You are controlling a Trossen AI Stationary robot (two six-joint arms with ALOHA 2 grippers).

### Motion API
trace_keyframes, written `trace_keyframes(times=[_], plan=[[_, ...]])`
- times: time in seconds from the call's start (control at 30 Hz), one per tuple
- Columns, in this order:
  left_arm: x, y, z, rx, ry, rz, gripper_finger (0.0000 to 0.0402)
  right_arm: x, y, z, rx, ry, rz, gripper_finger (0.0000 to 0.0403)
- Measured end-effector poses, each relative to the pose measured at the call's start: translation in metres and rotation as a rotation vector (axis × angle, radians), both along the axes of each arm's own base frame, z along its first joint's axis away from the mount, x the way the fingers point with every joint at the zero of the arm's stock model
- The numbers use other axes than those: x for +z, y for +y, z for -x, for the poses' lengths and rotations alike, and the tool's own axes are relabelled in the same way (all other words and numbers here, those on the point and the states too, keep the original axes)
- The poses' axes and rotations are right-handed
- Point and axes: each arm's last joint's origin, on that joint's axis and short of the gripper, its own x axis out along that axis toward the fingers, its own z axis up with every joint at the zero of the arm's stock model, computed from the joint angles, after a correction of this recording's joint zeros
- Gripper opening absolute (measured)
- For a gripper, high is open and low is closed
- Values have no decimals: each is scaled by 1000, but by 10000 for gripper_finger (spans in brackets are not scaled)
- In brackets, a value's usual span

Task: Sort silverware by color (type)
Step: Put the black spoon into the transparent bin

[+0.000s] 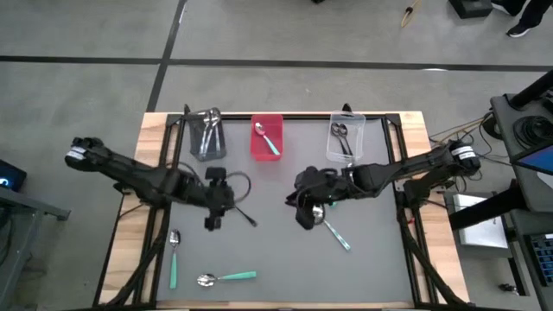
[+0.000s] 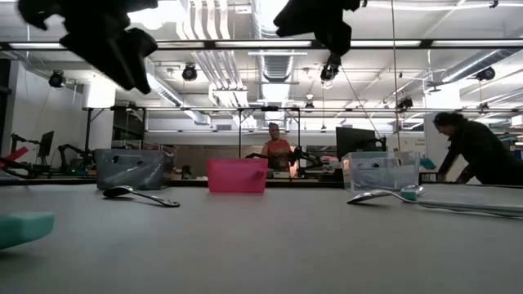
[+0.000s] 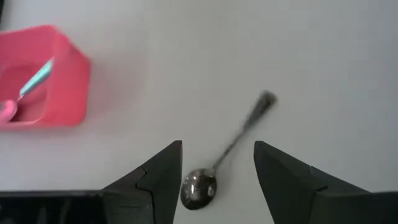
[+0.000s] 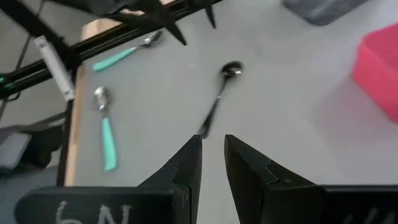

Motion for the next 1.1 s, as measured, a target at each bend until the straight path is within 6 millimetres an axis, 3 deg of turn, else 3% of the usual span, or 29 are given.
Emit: trace_keyframes(times=[0.17, 0.37, 0.53, 1.1], plan=[[-22, -14, 10, -92, 52, -61, 180, -5, 20, -10, 52, 20, 4, 61], [-59, -10, 24, -96, 127, -90, 180, -9, 28, -23, 78, 77, 36, 61], [-83, -9, 24, -104, 34, -67, 180, -14, 29, -34, 101, 130, 80, 61], [-120, 3, 36, 3, -52, -82, 180, -28, 20, -42, 100, 214, 125, 61]])
